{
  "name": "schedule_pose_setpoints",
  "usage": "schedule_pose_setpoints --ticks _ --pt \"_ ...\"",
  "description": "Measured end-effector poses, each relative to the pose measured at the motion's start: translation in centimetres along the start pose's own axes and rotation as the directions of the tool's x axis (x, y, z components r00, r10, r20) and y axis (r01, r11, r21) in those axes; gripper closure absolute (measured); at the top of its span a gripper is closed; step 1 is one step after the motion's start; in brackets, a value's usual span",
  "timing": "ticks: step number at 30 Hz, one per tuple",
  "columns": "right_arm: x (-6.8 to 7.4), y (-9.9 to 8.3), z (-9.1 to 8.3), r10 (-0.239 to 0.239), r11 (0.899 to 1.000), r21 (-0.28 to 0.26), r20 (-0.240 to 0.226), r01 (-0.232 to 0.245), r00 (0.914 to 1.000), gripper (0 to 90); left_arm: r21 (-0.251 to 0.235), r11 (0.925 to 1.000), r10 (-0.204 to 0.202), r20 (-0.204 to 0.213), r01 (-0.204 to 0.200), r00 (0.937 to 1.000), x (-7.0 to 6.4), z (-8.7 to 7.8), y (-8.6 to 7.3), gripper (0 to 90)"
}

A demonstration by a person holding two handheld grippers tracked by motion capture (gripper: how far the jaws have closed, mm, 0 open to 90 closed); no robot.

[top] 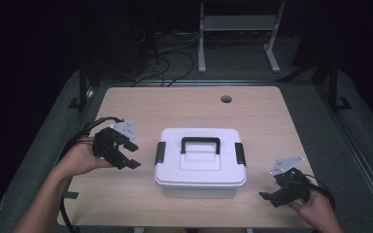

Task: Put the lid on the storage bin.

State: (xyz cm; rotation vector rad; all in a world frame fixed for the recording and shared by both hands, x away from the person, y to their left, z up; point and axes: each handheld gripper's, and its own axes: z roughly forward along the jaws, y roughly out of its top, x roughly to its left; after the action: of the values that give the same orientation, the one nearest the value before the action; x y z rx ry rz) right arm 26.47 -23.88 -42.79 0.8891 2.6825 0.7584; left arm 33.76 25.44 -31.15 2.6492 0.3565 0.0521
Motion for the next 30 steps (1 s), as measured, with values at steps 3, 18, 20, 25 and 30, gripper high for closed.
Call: schedule_pose_setpoints --ticks 3,18,20,25,30 --pt "0.0 0.0 0.0 0.004 1.000 0.002 0.000 -0.004 1.0000 14.8 -0.001 1.0000 -0.010 0.000 0.010 1.0000 0.0 0.1 -0.6 38.3" --pt "0.0 -0.1 0.1 0.007 1.000 0.006 -0.001 -0.007 1.0000 14.8 -0.014 0.9981 -0.060 0.004 0.060 0.9982 -0.2 1.7 -4.1 36.5" --pt "-0.1 -0.1 0.1 0.004 1.000 0.007 0.000 -0.004 1.0000 14.8 -0.015 0.9974 -0.070 0.006 0.070 0.9975 -0.2 2.0 -4.6 36.3" --pt "-0.1 -0.2 0.2 0.009 1.000 0.006 -0.004 -0.009 0.9999 14.8 -0.025 0.9961 -0.084 0.009 0.085 0.9964 -0.3 2.4 -5.5 35.7" --pt "-0.1 -0.2 0.2 0.009 1.000 0.006 -0.004 -0.009 1.0000 14.8 -0.027 0.9951 -0.095 0.007 0.096 0.9954 -0.3 2.6 -6.2 34.9"
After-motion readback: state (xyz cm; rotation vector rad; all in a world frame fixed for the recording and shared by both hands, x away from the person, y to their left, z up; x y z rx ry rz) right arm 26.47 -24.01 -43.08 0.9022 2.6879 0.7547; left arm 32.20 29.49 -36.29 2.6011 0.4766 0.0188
